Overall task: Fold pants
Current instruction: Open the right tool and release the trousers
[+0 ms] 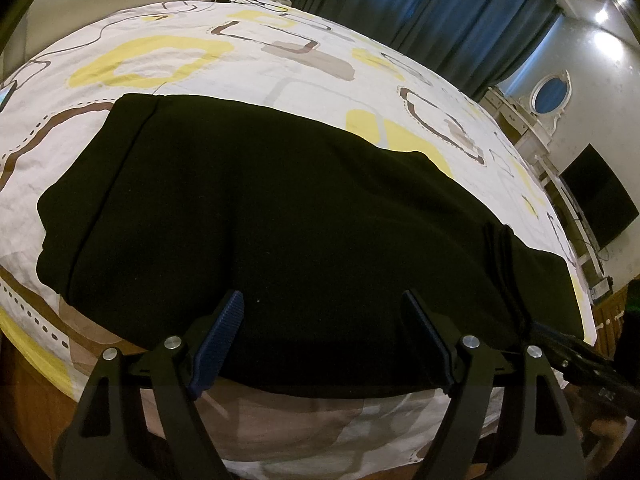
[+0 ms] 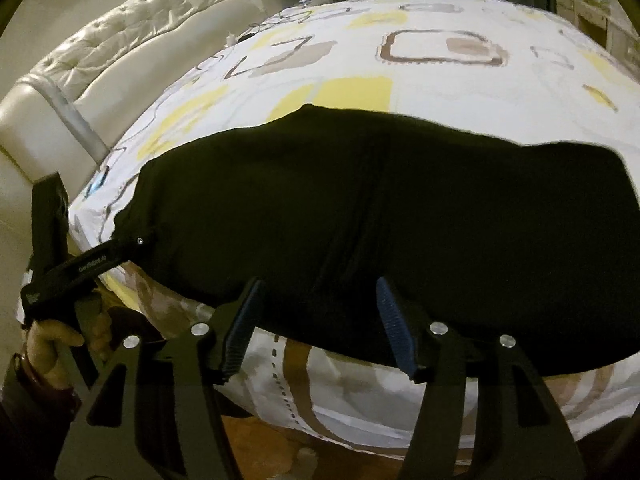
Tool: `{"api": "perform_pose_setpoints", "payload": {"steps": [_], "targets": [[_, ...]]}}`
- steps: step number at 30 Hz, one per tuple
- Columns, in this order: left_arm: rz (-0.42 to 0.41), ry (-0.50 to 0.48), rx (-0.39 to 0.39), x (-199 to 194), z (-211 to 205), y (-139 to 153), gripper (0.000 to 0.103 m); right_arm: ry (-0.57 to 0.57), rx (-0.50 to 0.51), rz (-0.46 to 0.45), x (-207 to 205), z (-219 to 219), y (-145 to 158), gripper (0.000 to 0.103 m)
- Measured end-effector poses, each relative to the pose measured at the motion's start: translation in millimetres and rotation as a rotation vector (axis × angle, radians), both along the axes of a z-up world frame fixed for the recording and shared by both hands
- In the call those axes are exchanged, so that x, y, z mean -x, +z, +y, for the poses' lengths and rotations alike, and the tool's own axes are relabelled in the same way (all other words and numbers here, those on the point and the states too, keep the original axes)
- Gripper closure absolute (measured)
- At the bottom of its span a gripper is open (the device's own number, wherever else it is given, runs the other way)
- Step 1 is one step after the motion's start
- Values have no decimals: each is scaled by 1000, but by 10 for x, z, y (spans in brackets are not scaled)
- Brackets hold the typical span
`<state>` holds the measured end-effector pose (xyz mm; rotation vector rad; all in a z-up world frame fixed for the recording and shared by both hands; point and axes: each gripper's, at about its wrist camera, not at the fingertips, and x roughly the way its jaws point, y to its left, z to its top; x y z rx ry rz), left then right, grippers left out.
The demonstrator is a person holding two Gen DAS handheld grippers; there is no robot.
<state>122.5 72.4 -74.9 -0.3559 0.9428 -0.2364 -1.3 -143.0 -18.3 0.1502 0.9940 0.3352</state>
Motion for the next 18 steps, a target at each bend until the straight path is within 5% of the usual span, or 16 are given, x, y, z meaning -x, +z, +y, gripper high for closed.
{"api": "perform_pose_setpoints", "payload": {"steps": [7,18], "targets": [[3,-6,-18,-9,-8,-25,24,8,69,-83,140,-45,198,34],[14,-18,-13,10,94,37,24,-26,132,-145,300,-320,337,33]]}}
